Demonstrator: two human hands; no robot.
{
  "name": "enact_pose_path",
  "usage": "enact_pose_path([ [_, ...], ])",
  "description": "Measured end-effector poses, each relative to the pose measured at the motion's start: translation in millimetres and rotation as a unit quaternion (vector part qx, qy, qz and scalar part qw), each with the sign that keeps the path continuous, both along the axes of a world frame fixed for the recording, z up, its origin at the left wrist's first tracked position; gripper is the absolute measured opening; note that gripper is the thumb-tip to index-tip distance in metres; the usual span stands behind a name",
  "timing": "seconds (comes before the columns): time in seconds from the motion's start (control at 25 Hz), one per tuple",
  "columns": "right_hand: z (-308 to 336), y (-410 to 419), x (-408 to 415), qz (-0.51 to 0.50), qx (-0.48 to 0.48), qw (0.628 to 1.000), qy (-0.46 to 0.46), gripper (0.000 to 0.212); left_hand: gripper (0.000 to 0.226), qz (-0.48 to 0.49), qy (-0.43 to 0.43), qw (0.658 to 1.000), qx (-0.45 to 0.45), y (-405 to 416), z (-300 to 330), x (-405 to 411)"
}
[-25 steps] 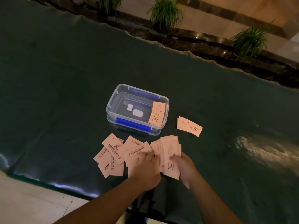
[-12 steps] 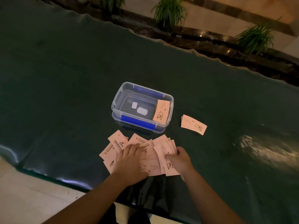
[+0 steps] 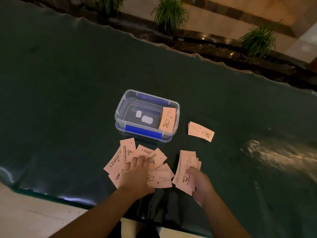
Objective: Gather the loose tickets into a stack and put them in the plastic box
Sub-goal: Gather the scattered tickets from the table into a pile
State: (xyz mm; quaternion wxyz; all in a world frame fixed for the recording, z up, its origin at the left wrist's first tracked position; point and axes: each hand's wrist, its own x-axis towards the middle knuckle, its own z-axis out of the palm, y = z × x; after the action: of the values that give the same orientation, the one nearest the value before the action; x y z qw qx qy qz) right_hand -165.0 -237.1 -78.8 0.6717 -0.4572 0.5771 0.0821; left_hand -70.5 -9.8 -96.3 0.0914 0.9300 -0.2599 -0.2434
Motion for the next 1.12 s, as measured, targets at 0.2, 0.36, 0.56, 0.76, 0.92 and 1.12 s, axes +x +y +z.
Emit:
enact_pose_path([
  [0.2,3,21,-17,-0.03,0.013,0.999,-0.006,0.023,0.079,-0.013,-0.005,1.0,-0.006,-6,-1,0],
  [0.36,1,44,-25,-0.057,0.024,0.998,-0.011,0.026,0.074,-0.004,0.004,1.0,-0.009,-13,-4,-1],
  [0.56,-1,71,-29,-0.1,0.038,0.994,-0.029,0.03,0.092,-0.002,0.04,0.999,-0.021,-14,-7,-2],
  [0.76,3,77,-20,-0.127,0.025,0.991,-0.03,0.032,0.083,-0.086,0.062,0.994,-0.034,-11,-2,4],
  [0.92,4,80,-11,-0.144,0.017,0.989,-0.043,0.041,0.073,-0.063,0.1,0.99,-0.081,-15,4,-2],
  [1.12,5,89,3,-0.141,-0.006,0.99,-0.031,0.044,0.048,-0.053,0.119,0.98,-0.149,-14,5,-9],
])
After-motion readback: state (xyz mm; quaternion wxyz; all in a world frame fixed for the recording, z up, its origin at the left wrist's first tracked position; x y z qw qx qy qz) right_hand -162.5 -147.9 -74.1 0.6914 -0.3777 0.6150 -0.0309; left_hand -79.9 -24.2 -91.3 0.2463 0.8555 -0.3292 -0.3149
